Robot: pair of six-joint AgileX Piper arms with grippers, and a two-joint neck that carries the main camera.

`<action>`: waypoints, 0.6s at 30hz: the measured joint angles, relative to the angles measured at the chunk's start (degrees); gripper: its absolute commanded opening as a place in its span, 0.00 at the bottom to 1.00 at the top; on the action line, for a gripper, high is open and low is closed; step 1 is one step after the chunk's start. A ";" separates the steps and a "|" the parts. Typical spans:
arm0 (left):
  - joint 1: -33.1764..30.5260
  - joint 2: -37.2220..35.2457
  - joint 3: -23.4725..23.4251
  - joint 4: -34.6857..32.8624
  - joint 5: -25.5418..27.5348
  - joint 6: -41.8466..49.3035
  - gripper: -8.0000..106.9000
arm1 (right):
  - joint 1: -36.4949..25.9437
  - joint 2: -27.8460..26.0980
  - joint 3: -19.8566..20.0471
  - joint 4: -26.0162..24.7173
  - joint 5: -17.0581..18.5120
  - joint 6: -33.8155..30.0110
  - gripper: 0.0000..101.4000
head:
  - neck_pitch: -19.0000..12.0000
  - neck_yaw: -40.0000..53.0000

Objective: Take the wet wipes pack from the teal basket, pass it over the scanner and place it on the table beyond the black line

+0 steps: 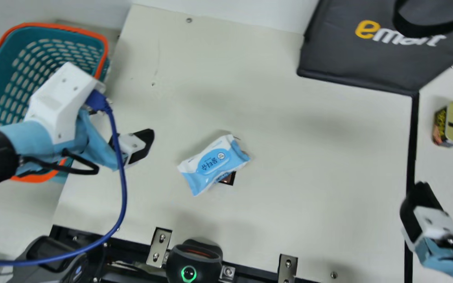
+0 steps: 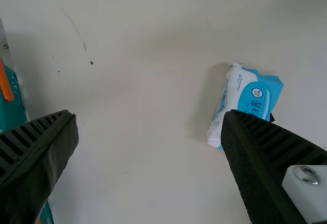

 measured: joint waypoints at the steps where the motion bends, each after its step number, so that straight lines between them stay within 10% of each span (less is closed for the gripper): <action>1: 0.00 0.00 0.00 0.00 0.00 0.00 0.85 | 0.00 0.00 0.00 0.00 0.00 0.00 0.94 | 0.00 -1.23; 18: 0.00 0.00 0.00 0.00 0.00 0.00 0.85 | 0.00 0.00 0.00 0.00 0.00 0.00 0.94 | 0.00 -7.73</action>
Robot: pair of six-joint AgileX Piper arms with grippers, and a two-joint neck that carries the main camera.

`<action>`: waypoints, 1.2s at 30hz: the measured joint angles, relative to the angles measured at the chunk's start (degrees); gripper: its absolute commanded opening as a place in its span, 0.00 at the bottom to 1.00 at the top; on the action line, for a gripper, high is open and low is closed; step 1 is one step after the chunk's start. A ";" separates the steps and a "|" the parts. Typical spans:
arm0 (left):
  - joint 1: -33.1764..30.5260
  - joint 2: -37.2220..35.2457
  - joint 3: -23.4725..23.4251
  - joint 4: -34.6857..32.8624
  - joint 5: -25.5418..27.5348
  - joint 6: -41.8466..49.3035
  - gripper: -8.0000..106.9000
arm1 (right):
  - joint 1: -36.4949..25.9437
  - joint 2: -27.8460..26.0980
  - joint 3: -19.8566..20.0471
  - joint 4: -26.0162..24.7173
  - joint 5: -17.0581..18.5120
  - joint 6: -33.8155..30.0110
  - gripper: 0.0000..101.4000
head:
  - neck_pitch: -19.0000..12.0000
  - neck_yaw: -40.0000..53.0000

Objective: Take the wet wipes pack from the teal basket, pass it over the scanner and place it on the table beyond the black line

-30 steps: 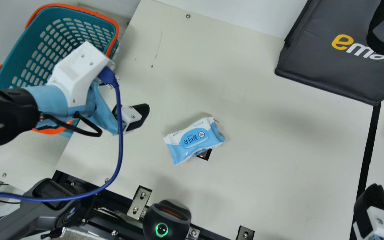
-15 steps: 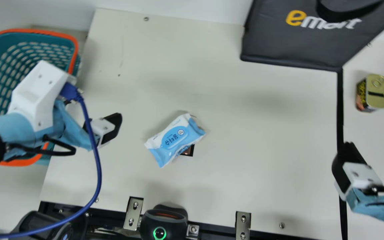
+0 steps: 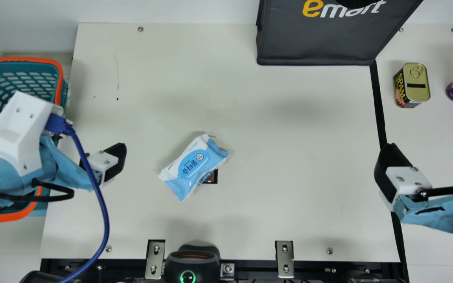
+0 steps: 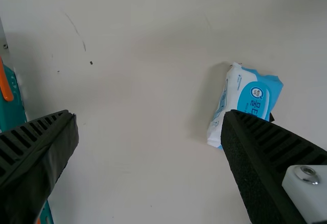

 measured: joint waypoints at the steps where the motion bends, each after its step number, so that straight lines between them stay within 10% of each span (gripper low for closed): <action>1: -0.32 0.00 0.00 0.28 0.00 -0.34 0.85 | 0.00 0.00 0.00 0.00 0.00 0.00 0.94 | 0.00 0.00; 25: -21.41 12.16 -1.21 6.07 -5.91 -7.64 0.85 | 0.00 0.00 0.00 0.00 0.00 0.00 0.94 | 0.00 0.00; 36: -29.44 19.30 -3.37 10.22 -6.61 -12.68 0.21 | 0.00 0.00 0.00 0.00 0.00 0.00 0.94 | 0.00 0.00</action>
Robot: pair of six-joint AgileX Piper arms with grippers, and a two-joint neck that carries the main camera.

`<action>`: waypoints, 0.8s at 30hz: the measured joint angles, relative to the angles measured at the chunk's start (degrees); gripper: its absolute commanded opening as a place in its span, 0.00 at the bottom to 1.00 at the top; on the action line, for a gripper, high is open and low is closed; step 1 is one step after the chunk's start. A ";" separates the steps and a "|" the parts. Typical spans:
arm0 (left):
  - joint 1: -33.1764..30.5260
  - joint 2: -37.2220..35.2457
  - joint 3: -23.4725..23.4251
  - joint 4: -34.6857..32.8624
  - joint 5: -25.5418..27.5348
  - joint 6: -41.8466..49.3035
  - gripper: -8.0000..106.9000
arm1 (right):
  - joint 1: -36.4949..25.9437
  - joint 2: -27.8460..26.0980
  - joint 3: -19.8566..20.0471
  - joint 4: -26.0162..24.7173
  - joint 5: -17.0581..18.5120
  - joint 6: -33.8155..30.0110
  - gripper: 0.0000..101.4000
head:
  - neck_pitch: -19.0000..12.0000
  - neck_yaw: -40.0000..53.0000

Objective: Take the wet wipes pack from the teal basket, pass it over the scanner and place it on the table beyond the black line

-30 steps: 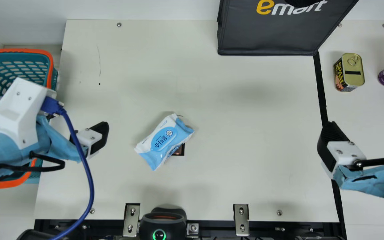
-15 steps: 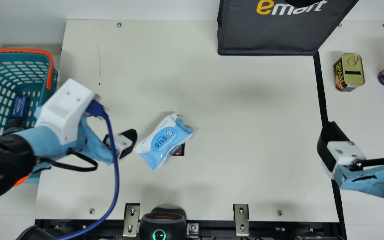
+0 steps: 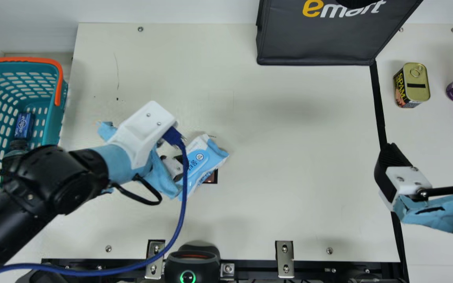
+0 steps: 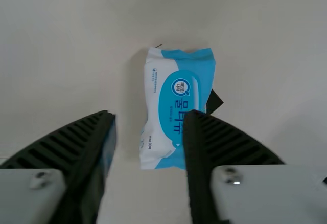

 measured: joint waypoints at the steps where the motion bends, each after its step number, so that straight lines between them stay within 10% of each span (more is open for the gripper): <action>1: -0.55 0.54 0.01 0.15 -0.14 -0.38 0.16 | 0.00 0.00 0.00 0.00 0.00 0.00 0.94 | 0.00 0.00; 4: -1.78 2.01 -0.33 0.65 -0.25 -1.47 0.00 | 0.00 0.00 0.00 0.00 0.00 0.00 0.94 | 0.00 0.00; 24: -4.07 9.81 -1.53 1.80 -0.15 -2.26 0.00 | 0.00 0.00 0.00 0.00 0.06 0.00 0.94 | 0.00 0.00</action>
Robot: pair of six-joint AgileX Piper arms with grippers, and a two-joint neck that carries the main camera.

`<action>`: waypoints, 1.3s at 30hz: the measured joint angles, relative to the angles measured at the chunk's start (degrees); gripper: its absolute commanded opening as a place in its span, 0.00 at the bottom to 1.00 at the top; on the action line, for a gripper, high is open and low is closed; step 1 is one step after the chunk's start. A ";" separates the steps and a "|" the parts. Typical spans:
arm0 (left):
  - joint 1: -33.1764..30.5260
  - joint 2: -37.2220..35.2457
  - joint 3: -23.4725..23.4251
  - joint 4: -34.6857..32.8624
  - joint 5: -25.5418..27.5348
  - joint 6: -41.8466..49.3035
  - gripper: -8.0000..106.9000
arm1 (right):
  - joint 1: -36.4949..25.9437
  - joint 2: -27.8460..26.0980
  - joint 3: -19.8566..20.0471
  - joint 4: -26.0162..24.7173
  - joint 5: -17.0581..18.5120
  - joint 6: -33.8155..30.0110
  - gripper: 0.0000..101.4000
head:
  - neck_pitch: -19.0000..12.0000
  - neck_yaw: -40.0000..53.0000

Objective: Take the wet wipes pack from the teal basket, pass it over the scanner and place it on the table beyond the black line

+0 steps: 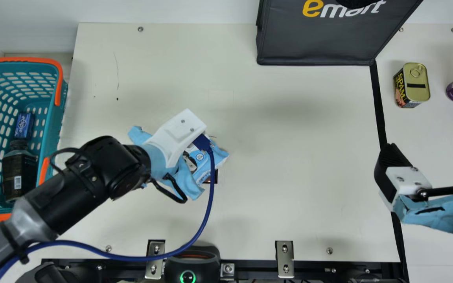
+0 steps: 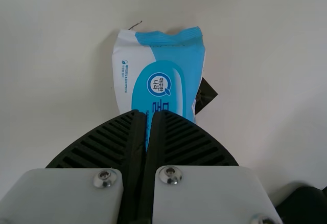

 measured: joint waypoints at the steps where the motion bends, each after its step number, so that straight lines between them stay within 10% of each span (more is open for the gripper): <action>1: 0.00 0.29 0.10 0.00 -0.16 0.00 0.00 | 0.00 0.00 0.00 0.00 0.00 0.00 0.94 | 0.00 0.00; 39: -3.63 1.24 4.53 3.07 -6.40 -2.63 0.04 | 0.00 0.00 0.00 0.00 -0.05 0.00 0.94 | 0.00 0.00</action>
